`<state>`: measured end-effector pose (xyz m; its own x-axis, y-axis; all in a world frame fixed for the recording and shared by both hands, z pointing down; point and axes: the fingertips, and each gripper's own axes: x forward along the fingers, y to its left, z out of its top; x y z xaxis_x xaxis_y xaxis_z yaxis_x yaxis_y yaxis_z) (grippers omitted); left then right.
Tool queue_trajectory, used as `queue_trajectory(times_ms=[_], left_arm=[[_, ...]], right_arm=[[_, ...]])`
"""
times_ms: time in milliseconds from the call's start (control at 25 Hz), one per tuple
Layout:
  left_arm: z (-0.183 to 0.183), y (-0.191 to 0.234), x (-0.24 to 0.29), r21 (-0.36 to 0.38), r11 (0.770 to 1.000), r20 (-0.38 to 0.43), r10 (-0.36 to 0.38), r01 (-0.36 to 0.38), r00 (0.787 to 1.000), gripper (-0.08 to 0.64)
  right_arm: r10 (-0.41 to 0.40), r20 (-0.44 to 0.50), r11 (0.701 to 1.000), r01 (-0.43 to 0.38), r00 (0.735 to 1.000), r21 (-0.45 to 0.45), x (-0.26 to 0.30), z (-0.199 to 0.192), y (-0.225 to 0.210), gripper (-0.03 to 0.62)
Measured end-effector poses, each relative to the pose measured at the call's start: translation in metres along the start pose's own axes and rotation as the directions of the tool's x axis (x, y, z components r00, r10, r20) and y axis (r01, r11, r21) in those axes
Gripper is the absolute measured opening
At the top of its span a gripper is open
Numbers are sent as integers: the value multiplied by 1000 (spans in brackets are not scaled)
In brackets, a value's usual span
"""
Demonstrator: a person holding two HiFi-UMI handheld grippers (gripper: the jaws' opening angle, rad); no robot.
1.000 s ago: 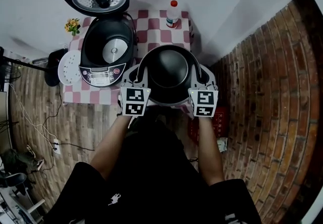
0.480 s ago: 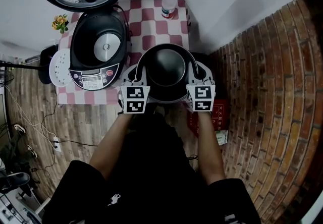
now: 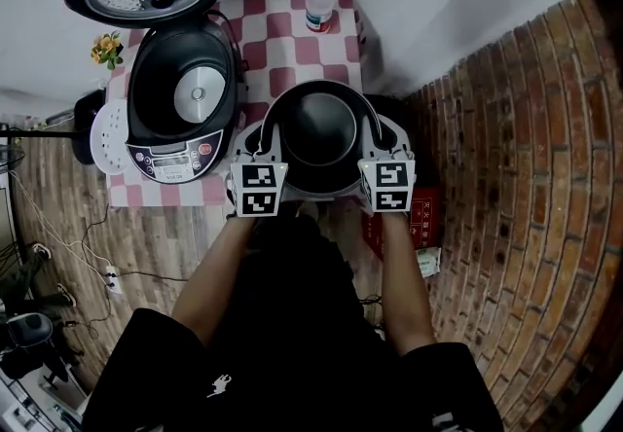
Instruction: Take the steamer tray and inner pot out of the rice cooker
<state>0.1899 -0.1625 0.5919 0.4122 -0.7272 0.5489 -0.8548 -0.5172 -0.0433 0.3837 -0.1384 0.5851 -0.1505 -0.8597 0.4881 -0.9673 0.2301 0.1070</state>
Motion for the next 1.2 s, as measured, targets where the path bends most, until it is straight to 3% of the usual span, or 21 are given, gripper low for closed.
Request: queue_trajectory(times_ms=[1200], left_arm=[[2,9,40,-46,999,-75,-6,2,997,28]], right_arm=[[72,-152,995,-61,986,78,36,-12,-12,14]])
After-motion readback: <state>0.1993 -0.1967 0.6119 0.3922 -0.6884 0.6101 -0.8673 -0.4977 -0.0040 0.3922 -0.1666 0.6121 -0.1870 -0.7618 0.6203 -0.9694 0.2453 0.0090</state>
